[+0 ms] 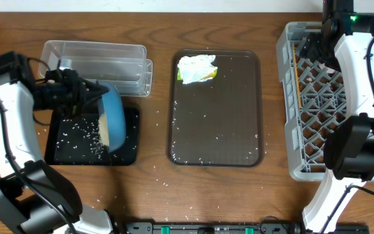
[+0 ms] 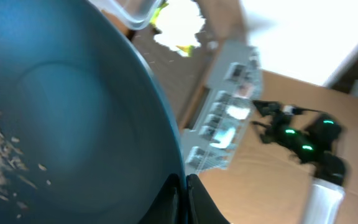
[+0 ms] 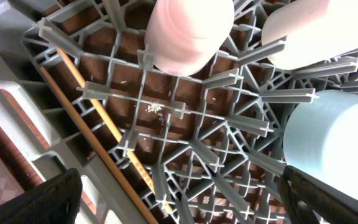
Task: Sort waste into correct bins and load items into the dishwasher rack
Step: 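Tilt the blue plate to pour the rice onto the black tray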
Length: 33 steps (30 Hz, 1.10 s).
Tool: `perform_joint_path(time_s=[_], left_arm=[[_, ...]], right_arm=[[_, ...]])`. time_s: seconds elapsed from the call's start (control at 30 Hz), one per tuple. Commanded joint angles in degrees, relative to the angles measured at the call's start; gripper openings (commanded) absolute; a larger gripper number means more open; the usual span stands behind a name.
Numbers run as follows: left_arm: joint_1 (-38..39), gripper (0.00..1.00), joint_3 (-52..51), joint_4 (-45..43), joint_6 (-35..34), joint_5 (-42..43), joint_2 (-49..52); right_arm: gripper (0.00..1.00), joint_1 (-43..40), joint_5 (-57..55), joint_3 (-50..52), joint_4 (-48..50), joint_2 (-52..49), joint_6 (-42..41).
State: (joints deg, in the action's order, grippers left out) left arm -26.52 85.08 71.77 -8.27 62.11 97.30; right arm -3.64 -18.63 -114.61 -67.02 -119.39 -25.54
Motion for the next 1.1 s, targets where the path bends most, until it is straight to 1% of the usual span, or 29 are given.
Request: perform_joint_path(time_s=[0.0,0.13,0.43,0.6,0.7,0.8,0.83,0.93,0.97,1.07], left_arm=[[-3.2,0.06,-1.2,0.4,4.7,10.3,-0.6],[-6.4,0.06,-3.5,1.3,4.7,12.5,-0.6],[-13.0,0.06,-10.1,1.3,5.5,21.8,-0.6],[-16.8,0.06,-12.7,1.5,5.8,25.4,-0.6],[-19.4,0.06,-13.3,1.5,7.5,28.0,-0.6],[-21.3,0.06,-13.4,2.6,8.0,28.0,-0.6],[-21.6,0.06,-13.4,4.6,9.0,28.0,-0.6],[-21.7,0.06,-13.4,12.9,15.2,28.0,-0.6],[-21.7,0.06,-13.4,13.2,16.2,28.0,-0.6],[-22.2,0.06,-13.4,11.1,16.2,28.0,-0.5]], right_arm=[[0.99,0.0,-0.4,0.2,0.0,1.2,-1.0],[0.99,0.0,-0.4,0.2,0.0,1.2,-1.0],[0.99,0.0,-0.4,0.2,0.0,1.2,-1.0],[0.99,0.0,-0.4,0.2,0.0,1.2,-1.0],[0.99,0.0,-0.4,0.2,0.0,1.2,-1.0],[0.99,0.0,-0.4,0.2,0.0,1.2,-1.0],[0.99,0.0,-0.4,0.2,0.0,1.2,-1.0],[0.99,0.0,-0.4,0.2,0.0,1.2,-1.0],[0.99,0.0,-0.4,0.2,0.0,1.2,-1.0],[0.99,0.0,-0.4,0.2,0.0,1.2,-1.0]])
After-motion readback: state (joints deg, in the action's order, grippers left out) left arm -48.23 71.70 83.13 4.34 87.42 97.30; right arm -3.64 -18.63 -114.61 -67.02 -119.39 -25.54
